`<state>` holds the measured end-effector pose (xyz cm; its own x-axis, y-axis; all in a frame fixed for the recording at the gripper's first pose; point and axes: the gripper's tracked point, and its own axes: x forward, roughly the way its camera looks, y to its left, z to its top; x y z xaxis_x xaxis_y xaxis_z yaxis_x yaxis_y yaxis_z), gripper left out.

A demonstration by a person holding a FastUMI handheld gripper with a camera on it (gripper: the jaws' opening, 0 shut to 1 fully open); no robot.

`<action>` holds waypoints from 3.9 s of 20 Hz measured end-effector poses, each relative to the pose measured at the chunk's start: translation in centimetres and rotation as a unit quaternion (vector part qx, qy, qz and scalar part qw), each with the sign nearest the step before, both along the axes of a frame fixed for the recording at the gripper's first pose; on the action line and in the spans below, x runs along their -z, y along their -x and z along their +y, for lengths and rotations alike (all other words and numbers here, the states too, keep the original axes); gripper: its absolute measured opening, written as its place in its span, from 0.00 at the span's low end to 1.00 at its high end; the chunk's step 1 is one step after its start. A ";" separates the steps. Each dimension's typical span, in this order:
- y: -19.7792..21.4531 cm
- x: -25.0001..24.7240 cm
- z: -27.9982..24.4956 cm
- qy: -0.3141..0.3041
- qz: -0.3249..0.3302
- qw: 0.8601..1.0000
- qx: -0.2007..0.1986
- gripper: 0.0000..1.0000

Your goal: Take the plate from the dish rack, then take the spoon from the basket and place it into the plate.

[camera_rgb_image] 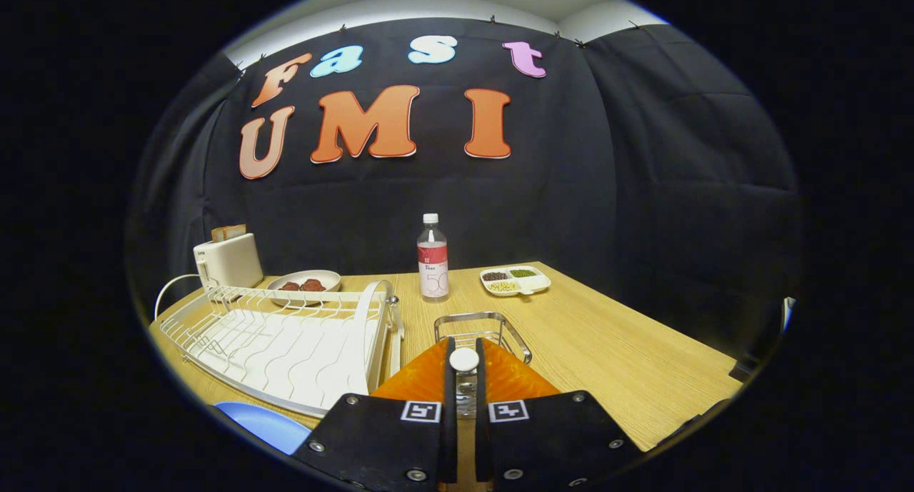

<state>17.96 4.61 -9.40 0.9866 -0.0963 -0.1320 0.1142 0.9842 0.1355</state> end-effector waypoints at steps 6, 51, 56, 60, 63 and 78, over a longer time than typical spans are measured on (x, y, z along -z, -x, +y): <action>1.3 -2.2 -0.3 0.016 -0.022 1.000 -0.006 0.08; 15.4 -0.3 18.8 0.047 -0.005 0.969 -0.241 0.18; 14.9 -0.8 17.7 0.039 0.003 0.973 -0.230 0.23; 14.9 -1.9 16.6 0.041 0.001 0.974 -0.224 0.27; 14.7 -3.5 14.7 0.037 -0.007 0.977 -0.211 0.43; 14.9 -7.3 -3.8 0.030 -0.038 0.997 -0.059 0.97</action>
<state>3.02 0.85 -2.10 0.9985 0.0149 -0.0530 -0.0107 0.9967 0.0800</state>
